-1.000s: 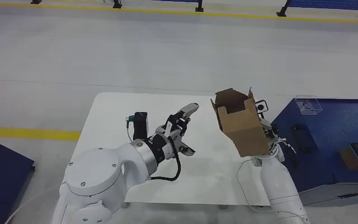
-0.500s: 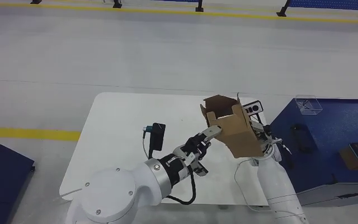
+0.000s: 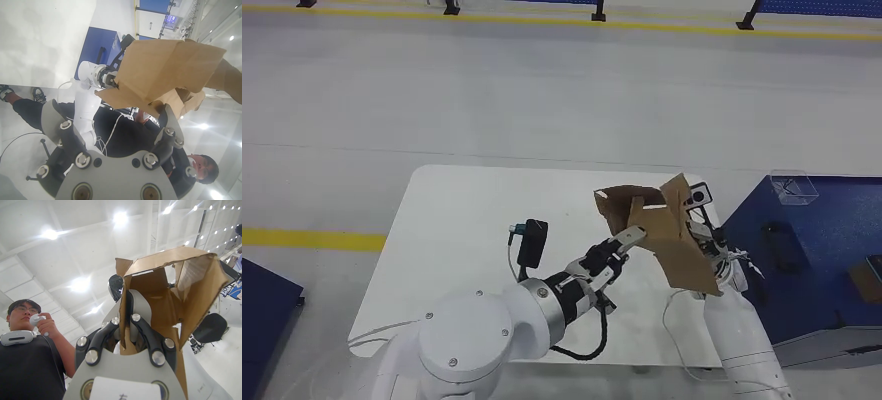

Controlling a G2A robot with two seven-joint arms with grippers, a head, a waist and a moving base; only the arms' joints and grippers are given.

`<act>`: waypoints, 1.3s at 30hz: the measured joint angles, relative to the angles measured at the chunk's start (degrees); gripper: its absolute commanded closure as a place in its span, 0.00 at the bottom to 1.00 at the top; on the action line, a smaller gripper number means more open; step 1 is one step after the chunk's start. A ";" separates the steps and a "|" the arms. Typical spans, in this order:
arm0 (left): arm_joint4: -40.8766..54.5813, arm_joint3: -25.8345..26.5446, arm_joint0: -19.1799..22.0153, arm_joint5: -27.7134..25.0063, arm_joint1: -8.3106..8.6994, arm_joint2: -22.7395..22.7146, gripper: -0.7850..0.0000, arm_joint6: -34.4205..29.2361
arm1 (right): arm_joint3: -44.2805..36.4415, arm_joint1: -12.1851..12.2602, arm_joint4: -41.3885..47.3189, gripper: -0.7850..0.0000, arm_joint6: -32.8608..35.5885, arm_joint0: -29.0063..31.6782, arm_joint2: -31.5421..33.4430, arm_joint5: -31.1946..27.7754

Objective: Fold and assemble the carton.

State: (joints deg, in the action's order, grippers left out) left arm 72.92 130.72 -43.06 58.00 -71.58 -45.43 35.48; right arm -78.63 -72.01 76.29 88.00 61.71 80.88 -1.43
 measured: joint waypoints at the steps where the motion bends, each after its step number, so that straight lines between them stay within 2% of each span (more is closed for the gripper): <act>1: 0.69 -0.21 0.57 0.00 0.10 0.40 0.00 0.41 | -0.08 0.02 -0.06 1.00 0.00 0.05 0.01 0.03; 10: 5.11 0.02 2.95 0.00 0.71 1.30 0.00 3.37 | -0.60 0.27 0.12 1.00 0.00 0.17 1.15 -0.87; 30: 9.52 2.37 2.21 0.00 2.37 0.55 0.00 6.91 | -0.40 1.65 -5.31 1.00 0.00 -1.32 2.62 -7.92; 35: 8.52 3.54 1.23 -0.75 2.48 -1.77 0.00 6.49 | -0.32 1.98 -4.85 1.00 0.00 -1.12 2.55 -7.74; 39: 7.26 3.58 0.78 -0.15 2.43 -1.70 0.00 5.82 | -0.10 2.15 -4.40 1.00 0.00 -1.06 2.17 -7.23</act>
State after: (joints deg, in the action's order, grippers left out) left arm 80.17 134.30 -42.28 57.84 -69.15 -47.12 41.30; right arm -78.73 -69.86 71.89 88.00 60.65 83.05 -8.66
